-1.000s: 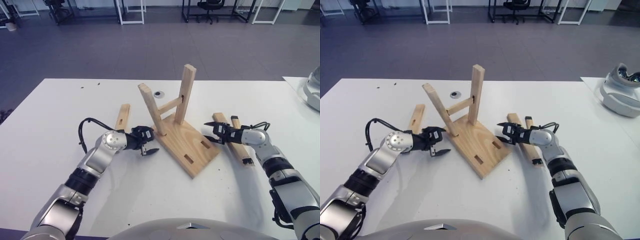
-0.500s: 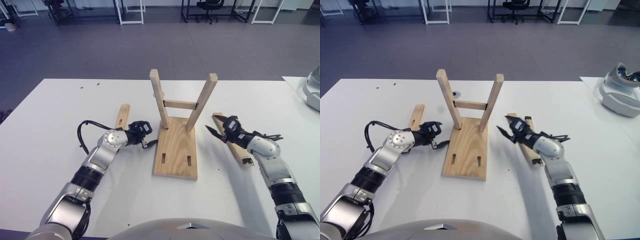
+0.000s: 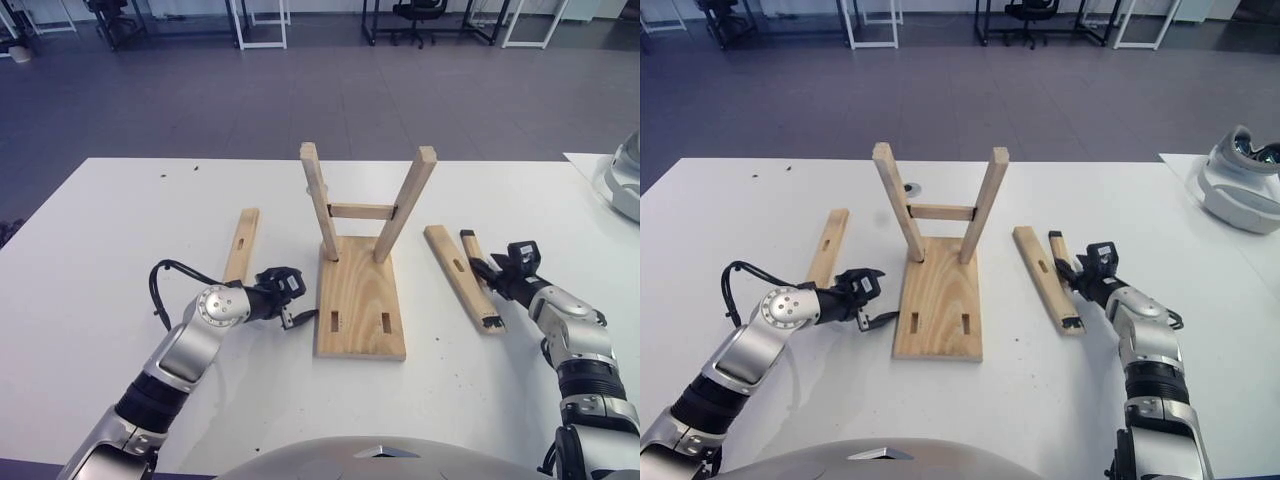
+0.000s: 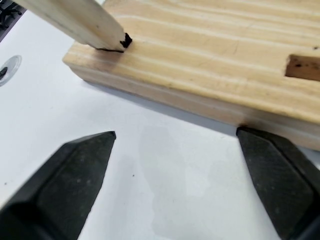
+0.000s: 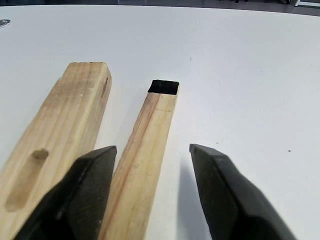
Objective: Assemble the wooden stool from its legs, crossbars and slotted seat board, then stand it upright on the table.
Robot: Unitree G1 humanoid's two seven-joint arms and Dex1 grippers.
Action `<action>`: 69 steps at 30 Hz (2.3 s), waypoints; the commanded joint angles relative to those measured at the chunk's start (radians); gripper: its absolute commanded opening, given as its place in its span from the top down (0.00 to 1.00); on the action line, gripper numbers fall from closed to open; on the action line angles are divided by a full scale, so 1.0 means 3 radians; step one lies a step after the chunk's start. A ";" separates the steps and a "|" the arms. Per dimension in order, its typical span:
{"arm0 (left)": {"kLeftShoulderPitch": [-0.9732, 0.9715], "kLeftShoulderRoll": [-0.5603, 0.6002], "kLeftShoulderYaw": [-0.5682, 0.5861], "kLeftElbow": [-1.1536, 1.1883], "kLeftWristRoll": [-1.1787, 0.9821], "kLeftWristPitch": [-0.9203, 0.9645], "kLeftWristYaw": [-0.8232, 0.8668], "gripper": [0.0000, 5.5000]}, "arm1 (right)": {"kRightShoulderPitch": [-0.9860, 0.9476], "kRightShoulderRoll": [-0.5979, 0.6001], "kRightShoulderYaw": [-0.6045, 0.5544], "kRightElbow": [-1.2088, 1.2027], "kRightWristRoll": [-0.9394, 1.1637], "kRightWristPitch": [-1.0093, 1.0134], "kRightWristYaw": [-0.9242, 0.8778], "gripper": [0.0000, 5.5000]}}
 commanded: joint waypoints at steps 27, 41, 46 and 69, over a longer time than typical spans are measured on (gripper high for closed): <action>-0.0031 -0.0095 0.0108 -0.0059 -0.0066 0.0091 0.0120 0.19 | 0.0109 0.0152 -0.0014 -0.0232 -0.0067 0.0453 -0.0445 0.64; -0.0760 -0.0812 0.2304 -0.0581 -0.2890 0.0614 0.0701 0.19 | -0.0759 0.0042 0.0019 -0.2359 -0.0155 -0.0596 -0.0719 0.76; -0.1450 -0.0928 0.2339 -0.0614 -0.3825 0.0837 0.1111 0.19 | -0.1170 0.0292 0.0970 -0.3137 -0.0043 -0.0321 -0.0320 0.76; -0.1416 -0.1295 0.1979 -0.0639 -0.4200 0.0585 0.1798 0.88 | -0.1076 0.0587 0.1428 -0.2917 -0.0426 -0.0522 -0.0095 0.76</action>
